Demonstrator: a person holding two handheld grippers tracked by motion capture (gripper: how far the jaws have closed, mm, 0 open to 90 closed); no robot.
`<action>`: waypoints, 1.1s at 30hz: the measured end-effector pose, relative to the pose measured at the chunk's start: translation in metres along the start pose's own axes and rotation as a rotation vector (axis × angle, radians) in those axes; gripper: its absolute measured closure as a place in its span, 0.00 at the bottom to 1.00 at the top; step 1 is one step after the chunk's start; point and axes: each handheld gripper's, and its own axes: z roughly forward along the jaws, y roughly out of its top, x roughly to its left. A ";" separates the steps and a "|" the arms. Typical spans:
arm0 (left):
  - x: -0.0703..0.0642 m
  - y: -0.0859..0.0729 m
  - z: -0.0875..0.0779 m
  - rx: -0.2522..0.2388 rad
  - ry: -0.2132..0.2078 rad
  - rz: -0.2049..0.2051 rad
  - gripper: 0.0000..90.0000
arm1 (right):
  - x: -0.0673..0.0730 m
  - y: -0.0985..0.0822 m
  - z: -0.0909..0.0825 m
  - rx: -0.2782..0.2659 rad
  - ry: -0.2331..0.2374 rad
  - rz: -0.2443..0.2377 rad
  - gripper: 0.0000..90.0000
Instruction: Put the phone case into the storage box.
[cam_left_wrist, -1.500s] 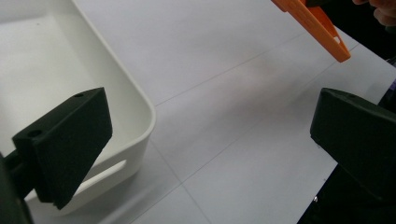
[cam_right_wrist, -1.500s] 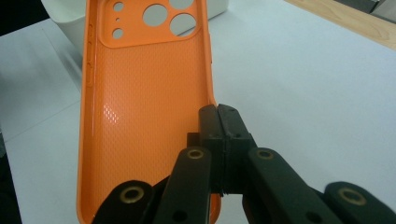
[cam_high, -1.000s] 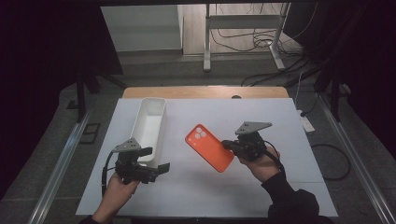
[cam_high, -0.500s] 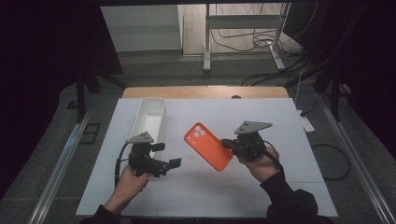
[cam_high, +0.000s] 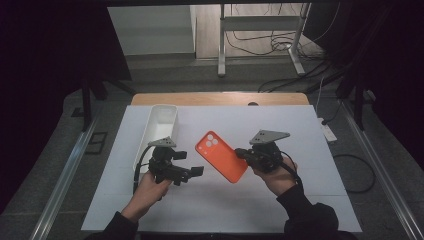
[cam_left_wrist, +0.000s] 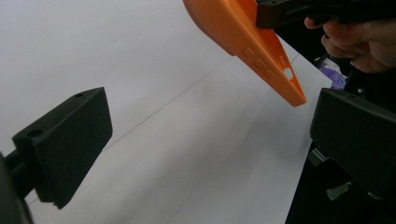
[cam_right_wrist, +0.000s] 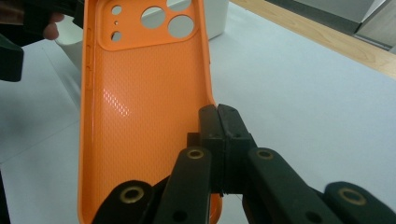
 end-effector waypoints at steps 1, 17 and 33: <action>0.000 0.001 0.001 0.003 -0.003 -0.006 0.00 | 0.000 0.000 0.000 -0.001 0.000 0.000 0.99; 0.003 0.007 0.013 0.006 -0.042 -0.064 0.00 | 0.006 0.001 0.003 -0.018 0.007 0.000 0.99; 0.003 0.015 0.026 0.016 -0.128 -0.109 0.05 | 0.015 0.003 0.008 -0.028 0.016 -0.009 0.99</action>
